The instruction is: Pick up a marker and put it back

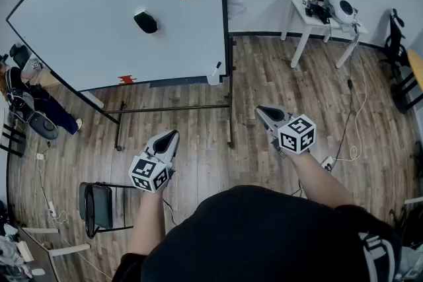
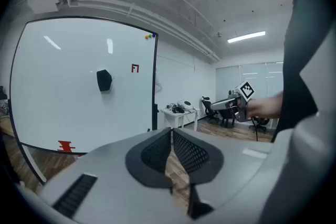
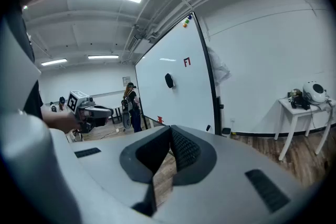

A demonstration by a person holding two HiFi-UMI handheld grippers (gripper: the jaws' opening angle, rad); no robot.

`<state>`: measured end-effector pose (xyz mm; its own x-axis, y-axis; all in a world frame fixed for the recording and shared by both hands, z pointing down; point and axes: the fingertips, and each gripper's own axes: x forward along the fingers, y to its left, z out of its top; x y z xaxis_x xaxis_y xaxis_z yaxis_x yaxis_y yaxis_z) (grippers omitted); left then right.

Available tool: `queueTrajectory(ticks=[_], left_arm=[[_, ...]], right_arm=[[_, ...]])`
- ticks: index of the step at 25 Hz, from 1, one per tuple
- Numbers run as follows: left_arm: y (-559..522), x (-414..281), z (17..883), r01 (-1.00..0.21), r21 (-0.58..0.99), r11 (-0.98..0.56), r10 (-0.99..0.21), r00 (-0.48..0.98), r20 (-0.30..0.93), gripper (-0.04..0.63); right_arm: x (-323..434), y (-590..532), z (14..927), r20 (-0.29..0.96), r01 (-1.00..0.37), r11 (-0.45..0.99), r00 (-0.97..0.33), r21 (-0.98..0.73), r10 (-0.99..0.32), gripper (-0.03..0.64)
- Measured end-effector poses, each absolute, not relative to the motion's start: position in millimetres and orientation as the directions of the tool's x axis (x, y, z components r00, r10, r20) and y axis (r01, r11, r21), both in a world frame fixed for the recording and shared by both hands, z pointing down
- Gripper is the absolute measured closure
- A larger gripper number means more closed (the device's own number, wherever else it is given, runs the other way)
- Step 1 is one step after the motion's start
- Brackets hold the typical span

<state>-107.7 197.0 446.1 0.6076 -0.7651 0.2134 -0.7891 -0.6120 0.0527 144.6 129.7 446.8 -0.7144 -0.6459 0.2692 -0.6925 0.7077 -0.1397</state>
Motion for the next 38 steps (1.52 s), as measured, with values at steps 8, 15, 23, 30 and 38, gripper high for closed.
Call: queueTrajectory(ticks=[8, 15, 23, 30, 38], left_arm=[[195, -155, 446, -0.784, 0.049, -0.619, -0.763, 0.615, 0.198, 0.569], [194, -175, 445, -0.774, 0.041, -0.632, -0.756, 0.627, 0.187, 0.569], [184, -178, 446, -0.768, 0.034, -0.639, -0.750, 0.633, 0.192, 0.569], [154, -176, 439, -0.770, 0.025, -0.637, -0.753, 0.629, 0.192, 0.569], [108, -164, 449, -0.774, 0.027, -0.632, -0.751, 0.621, 0.224, 0.569]], right_arm=[[98, 131, 441, 0.269, -0.707, 0.698, -0.698, -0.112, -0.664, 0.620], [84, 130, 434, 0.258, -0.742, 0.663, -0.663, -0.101, -0.703, 0.618], [78, 119, 441, 0.249, -0.751, 0.647, -0.656, -0.129, -0.712, 0.618], [75, 87, 444, 0.240, -0.750, 0.645, -0.660, -0.147, -0.712, 0.618], [81, 38, 459, 0.248, -0.741, 0.647, -0.671, -0.181, -0.699, 0.618]])
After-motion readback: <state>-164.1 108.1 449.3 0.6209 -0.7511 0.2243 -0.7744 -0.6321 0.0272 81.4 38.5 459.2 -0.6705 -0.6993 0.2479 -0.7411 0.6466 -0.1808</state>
